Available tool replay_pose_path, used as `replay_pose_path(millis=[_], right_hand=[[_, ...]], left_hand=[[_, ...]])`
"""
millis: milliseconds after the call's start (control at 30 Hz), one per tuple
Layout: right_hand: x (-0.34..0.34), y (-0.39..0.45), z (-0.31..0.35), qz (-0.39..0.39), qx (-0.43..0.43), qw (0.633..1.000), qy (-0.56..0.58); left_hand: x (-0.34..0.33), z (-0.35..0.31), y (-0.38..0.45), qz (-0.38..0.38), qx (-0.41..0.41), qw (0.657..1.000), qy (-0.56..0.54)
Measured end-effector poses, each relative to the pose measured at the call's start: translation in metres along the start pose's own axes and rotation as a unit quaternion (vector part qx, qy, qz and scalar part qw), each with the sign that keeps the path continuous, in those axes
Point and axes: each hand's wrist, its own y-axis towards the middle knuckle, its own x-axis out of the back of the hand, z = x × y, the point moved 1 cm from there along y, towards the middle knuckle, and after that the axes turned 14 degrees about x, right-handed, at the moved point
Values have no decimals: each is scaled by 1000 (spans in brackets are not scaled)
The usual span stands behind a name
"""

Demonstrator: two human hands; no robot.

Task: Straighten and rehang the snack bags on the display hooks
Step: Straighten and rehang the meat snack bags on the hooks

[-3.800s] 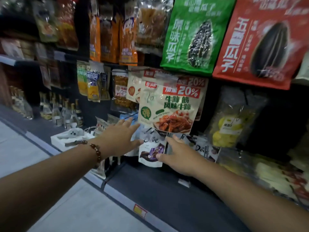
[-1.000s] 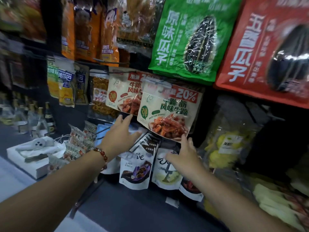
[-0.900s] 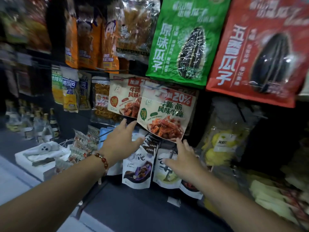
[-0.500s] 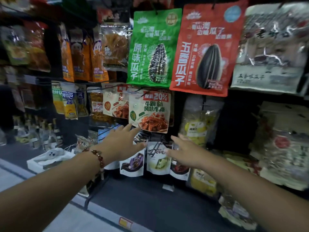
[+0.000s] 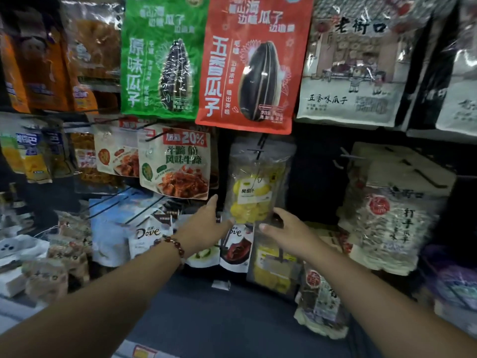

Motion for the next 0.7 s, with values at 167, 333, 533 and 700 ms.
replay_pose_path(millis=[167,333,533,700], right_hand=[[-5,63,-41,-121,-101,970,186],[-18,111,-70,-147,-107,944,277],[-31,122,-77,-170,-79,944,272],[-27,111,-84,-226,-58,941,247]], left_hand=[[-28,-13,58,23,-2,983,-184],[-44,-19,112,43,45,949,-310],[-52,-24,145,10,93,935,-343],[-60,-36,149,11,105,925,-364]])
